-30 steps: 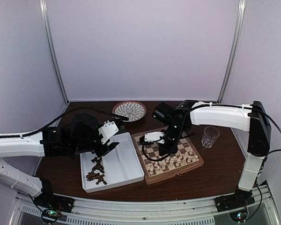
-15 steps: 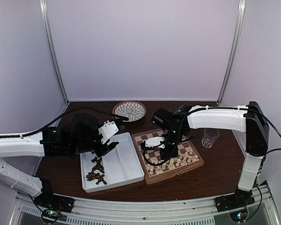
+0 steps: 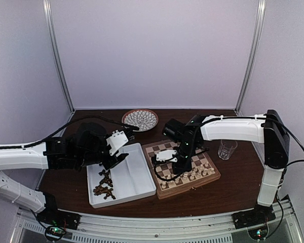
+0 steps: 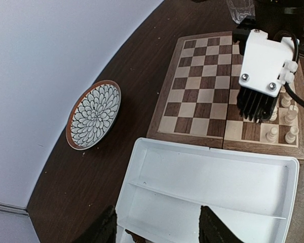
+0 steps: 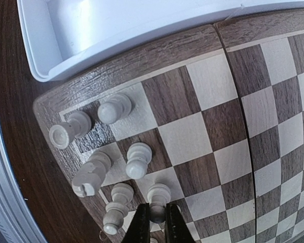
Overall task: Set up the chess pieces on the board
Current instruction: Place the pawn at c2.
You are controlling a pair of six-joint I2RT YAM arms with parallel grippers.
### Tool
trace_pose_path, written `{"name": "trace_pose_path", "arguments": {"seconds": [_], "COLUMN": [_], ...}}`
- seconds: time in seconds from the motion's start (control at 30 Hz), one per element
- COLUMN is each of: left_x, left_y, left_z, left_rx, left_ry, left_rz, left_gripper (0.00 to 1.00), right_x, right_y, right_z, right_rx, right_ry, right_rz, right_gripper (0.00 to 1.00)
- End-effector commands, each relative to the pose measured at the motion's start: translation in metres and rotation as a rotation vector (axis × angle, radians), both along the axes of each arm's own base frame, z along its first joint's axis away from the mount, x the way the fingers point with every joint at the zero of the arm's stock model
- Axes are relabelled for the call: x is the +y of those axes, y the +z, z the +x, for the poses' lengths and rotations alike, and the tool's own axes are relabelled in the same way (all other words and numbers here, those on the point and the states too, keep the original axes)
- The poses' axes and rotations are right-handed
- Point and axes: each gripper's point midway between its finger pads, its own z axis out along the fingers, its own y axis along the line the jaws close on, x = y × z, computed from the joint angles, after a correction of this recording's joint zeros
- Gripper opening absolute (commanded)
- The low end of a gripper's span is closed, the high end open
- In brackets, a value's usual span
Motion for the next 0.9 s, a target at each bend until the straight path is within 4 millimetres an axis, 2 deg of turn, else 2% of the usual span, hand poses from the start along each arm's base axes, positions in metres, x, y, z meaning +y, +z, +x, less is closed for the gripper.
{"name": "trace_pose_path", "arguments": {"seconds": [0.0,0.67,0.77,0.87], "left_x": [-0.001,-0.001,-0.001,-0.001], "left_y": [0.008,0.006,0.004,0.003], "left_z": [0.005,0.005,0.005,0.005], "left_rx": [-0.028,-0.022,-0.019,-0.018], "left_ry": [0.012,0.01,0.009,0.012], "left_rz": [-0.015,-0.007,-0.004,-0.001], "left_gripper": [0.56,0.56,0.56,0.56], "right_x": [-0.002,0.001,0.002,0.002], "right_y": [-0.007,-0.015,-0.009,0.006], "right_z": [-0.004,-0.007,-0.005,-0.004], "right_rx": [0.008,0.021,0.009,-0.015], "right_ry": [0.009,0.013,0.007,0.002], "right_rz": [-0.017,-0.026,-0.017,0.006], "right_gripper": [0.08,0.13,0.17,0.23]}}
